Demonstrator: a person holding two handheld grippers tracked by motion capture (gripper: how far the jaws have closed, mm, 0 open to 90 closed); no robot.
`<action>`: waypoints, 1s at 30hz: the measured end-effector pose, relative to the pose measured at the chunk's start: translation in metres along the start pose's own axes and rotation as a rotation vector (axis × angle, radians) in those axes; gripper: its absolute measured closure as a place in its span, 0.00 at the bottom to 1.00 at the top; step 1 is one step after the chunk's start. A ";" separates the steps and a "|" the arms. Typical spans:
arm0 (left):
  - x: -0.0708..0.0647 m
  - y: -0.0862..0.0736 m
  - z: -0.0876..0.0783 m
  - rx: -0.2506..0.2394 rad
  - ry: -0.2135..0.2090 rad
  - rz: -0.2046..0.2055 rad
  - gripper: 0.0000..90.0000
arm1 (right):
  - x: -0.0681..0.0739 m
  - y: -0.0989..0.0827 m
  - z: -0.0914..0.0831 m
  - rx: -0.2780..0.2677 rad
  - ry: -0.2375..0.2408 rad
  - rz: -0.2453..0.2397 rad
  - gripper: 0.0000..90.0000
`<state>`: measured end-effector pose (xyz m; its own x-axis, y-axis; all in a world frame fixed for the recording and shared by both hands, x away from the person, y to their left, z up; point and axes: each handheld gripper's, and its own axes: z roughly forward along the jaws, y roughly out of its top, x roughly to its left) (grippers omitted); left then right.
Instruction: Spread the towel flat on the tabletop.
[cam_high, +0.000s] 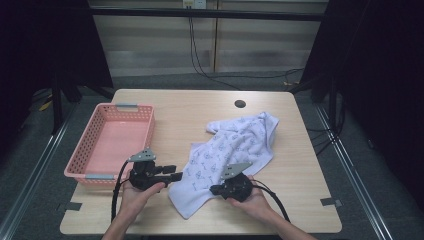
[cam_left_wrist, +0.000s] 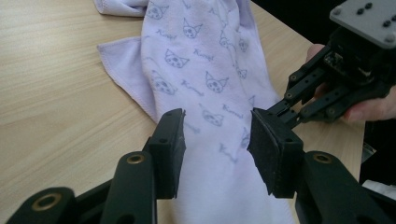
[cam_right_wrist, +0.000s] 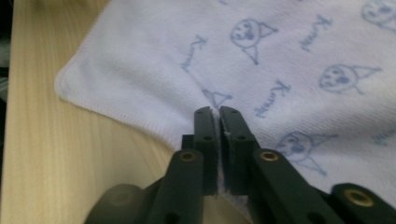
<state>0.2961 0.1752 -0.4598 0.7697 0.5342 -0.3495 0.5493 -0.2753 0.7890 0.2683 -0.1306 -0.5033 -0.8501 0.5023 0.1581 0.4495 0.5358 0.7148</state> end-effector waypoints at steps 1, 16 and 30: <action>0.000 0.000 0.000 -0.001 -0.003 -0.001 0.61 | -0.003 -0.002 -0.004 0.007 0.012 0.023 0.98; -0.007 0.003 0.014 0.041 -0.035 0.025 0.65 | -0.060 -0.056 -0.103 -0.037 -0.126 0.170 0.98; -0.008 0.012 0.029 0.059 -0.054 0.041 0.66 | -0.038 -0.077 -0.123 -0.093 -0.058 0.196 0.60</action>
<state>0.3060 0.1443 -0.4629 0.8076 0.4781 -0.3453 0.5338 -0.3439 0.7725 0.2326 -0.2743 -0.4806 -0.7309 0.6299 0.2627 0.5749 0.3607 0.7344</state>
